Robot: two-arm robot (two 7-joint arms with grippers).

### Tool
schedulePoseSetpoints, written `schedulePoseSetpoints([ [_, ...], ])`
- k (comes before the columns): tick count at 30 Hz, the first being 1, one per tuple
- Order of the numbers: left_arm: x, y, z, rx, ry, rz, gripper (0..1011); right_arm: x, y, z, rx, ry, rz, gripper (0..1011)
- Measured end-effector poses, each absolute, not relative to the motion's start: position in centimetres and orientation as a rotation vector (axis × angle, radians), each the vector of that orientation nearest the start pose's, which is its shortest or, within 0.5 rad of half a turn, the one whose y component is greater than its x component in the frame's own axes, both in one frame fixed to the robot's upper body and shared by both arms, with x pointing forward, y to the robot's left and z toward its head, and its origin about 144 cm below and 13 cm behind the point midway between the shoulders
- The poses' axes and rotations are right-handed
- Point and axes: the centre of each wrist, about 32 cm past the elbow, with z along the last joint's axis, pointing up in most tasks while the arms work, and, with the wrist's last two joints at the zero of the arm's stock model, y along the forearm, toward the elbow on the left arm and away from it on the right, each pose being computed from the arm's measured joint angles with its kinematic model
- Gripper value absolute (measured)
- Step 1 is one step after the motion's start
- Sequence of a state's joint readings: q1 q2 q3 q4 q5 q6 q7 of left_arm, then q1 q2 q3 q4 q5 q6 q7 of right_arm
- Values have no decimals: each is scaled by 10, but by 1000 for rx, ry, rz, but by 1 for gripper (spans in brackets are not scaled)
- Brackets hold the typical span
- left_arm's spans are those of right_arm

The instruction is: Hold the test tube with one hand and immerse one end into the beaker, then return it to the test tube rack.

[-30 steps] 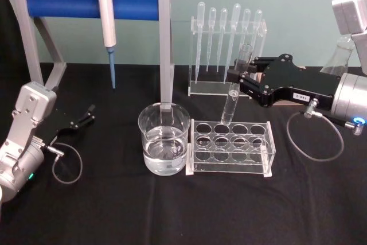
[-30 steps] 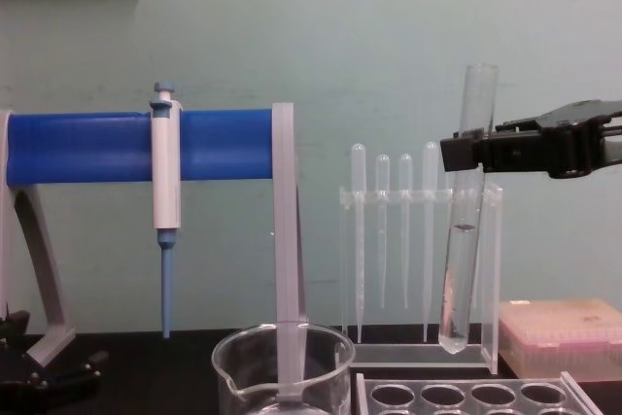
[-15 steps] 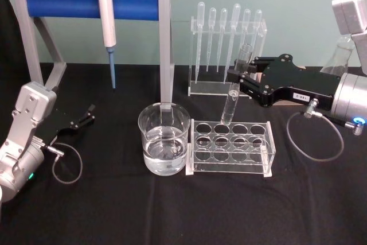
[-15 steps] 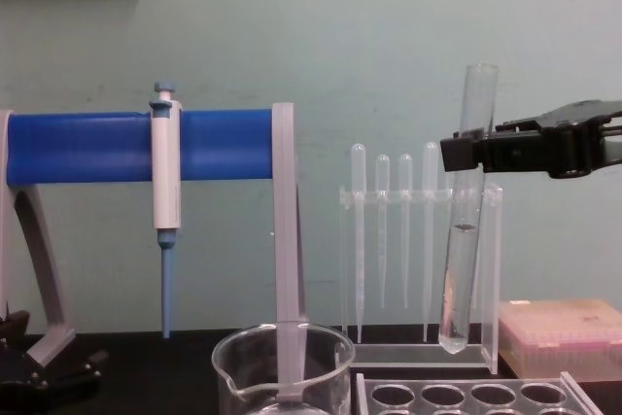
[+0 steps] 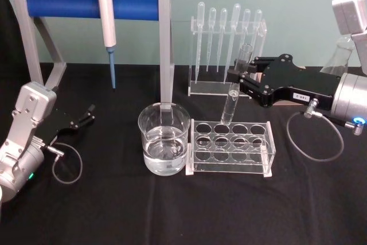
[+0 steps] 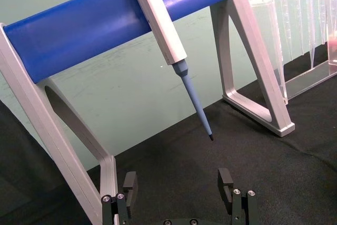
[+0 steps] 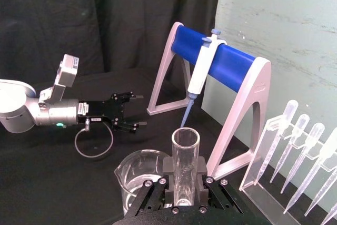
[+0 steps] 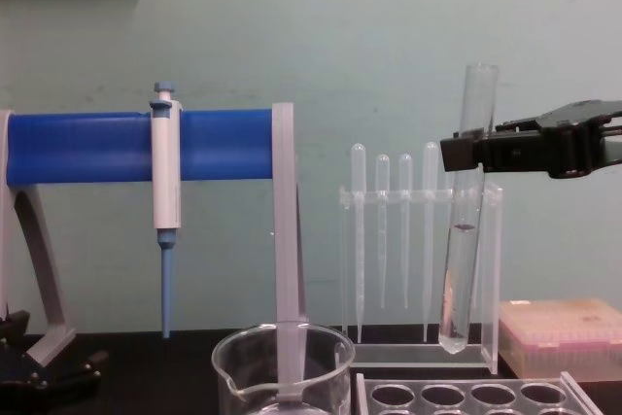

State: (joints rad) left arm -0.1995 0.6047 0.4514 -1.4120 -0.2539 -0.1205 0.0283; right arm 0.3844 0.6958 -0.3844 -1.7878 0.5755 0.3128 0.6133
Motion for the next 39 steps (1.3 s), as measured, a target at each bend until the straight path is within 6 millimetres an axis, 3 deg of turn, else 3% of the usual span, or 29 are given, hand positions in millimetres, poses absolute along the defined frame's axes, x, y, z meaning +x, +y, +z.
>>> schedulePoseSetpoints([
  [39, 489, 310, 1140, 304, -285, 1248, 1000, 505, -283, 1315, -190, -116, -571, 241],
])
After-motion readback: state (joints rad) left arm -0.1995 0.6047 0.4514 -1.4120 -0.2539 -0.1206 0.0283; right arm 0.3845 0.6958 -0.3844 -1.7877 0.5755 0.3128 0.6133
